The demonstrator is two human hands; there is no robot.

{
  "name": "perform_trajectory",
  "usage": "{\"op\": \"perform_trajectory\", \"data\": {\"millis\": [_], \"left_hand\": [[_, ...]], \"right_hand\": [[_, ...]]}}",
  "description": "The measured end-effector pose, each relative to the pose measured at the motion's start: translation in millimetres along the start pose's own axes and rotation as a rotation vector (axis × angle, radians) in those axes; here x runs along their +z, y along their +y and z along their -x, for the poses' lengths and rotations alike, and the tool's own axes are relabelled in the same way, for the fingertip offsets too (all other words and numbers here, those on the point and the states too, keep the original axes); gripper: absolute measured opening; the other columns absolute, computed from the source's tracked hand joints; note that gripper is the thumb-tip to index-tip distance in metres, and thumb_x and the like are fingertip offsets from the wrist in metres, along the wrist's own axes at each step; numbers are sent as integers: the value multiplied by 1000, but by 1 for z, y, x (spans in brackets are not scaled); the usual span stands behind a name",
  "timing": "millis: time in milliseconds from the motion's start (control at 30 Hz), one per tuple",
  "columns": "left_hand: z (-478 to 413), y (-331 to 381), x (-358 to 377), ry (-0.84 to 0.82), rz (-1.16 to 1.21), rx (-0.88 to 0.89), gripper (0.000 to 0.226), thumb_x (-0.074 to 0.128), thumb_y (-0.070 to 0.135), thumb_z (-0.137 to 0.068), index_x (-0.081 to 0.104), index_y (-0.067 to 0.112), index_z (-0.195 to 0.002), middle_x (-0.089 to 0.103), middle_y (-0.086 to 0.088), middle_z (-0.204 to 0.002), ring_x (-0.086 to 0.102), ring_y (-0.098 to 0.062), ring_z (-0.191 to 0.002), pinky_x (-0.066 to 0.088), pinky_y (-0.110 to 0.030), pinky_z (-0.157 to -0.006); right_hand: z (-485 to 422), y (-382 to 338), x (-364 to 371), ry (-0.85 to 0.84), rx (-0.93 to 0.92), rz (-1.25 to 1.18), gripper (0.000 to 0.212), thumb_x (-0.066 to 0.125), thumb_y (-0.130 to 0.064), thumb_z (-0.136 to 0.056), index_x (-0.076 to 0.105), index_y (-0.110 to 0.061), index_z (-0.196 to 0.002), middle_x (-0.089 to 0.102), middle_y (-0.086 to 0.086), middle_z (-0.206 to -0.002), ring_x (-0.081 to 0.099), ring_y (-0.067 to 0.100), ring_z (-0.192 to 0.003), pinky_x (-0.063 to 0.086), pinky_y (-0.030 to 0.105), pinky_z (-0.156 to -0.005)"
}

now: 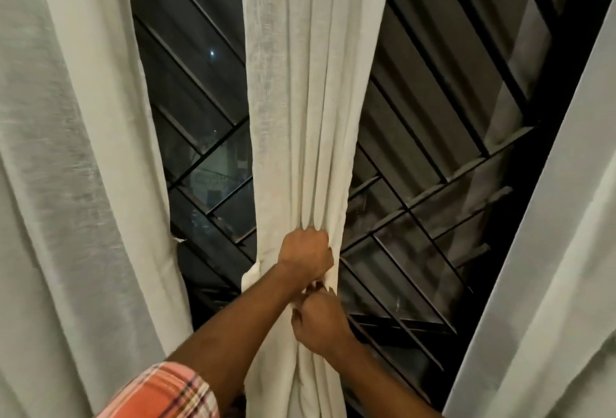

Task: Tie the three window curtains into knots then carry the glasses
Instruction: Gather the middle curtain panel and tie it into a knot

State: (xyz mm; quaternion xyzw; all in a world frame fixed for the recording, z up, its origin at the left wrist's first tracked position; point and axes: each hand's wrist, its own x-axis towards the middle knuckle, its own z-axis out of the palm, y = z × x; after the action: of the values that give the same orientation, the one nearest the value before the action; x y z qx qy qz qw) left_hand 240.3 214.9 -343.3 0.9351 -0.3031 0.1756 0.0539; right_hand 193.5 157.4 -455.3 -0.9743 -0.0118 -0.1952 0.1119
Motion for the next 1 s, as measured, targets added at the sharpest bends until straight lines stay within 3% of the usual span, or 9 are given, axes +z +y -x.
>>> {"op": "perform_trajectory", "data": {"millis": [67, 167, 333, 467, 533, 633, 800, 933, 1000], "left_hand": [[2, -11, 0, 11, 29, -13, 32, 44, 31, -95, 62, 8, -108, 64, -13, -111, 61, -31, -101, 47, -34, -83], [4, -26, 1, 13, 43, -35, 35, 41, 33, -96, 62, 7, -108, 63, -13, -110, 61, -32, -101, 46, -35, -84], [9, -23, -3, 5, 18, -8, 36, 41, 36, -97, 62, 9, -107, 64, -12, -108, 62, -30, -97, 48, -36, -83], [22, 0, -11, 13, 31, 123, 39, 41, 37, -97, 51, 15, -128, 60, -13, -121, 60, -31, -106, 47, -38, -89], [28, 7, -11, -3, 48, 143, 46, 45, 39, -96, 44, 13, -135, 58, -14, -127, 58, -31, -110, 45, -38, -93], [37, 10, -9, 36, 44, 150, 40, 49, 41, -91, 54, 13, -120, 66, -11, -111, 63, -29, -98, 48, -35, -82], [51, 6, -7, 76, 78, 200, 35, 49, 40, -88, 59, 16, -112, 68, -10, -102, 64, -28, -89, 47, -33, -74], [62, 8, -3, 36, 20, 262, 51, 44, 41, -96, 36, 17, -140, 47, -12, -140, 46, -29, -127, 36, -40, -108], [69, 11, -3, 11, -99, 337, 52, 37, 41, -99, 30, 18, -145, 37, -10, -148, 33, -29, -136, 26, -42, -114]], "right_hand": [[22, 15, 7, -31, -158, 76, 23, 58, -25, -72, 75, -24, -87, 70, -6, -81, 62, 14, -86, 52, 36, -86], [45, 33, 2, 231, -195, -59, 15, 55, -21, -72, 70, -20, -76, 65, -9, -75, 58, 7, -80, 35, 47, -108], [26, 14, -52, 666, 115, -372, 23, 51, -36, -87, 65, -18, -88, 61, -14, -79, 55, 1, -76, 48, 46, -92], [-7, -17, -96, 601, 249, -510, 47, 51, -58, -88, 62, -23, -118, 66, -11, -105, 61, 7, -94, 51, 30, -80], [-20, -23, -106, 550, 301, -490, 46, 55, -56, -88, 65, -18, -113, 70, -2, -107, 64, 18, -97, 53, 36, -83], [-28, -17, -111, 490, 383, -469, 42, 52, -47, -94, 68, -9, -102, 71, 11, -101, 65, 30, -95, 54, 42, -79], [-16, -20, -112, 374, 364, -564, 66, 38, -65, -90, 69, -7, -99, 71, 10, -97, 66, 27, -93, 53, 41, -81], [-7, -45, -120, 295, 299, -578, 82, 43, -81, -73, 62, -16, -120, 69, 5, -112, 64, 23, -103, 52, 37, -88], [-8, -49, -121, 290, 342, -488, 72, 58, -70, -77, 58, -15, -123, 66, 5, -116, 62, 26, -105, 52, 39, -89]]}}
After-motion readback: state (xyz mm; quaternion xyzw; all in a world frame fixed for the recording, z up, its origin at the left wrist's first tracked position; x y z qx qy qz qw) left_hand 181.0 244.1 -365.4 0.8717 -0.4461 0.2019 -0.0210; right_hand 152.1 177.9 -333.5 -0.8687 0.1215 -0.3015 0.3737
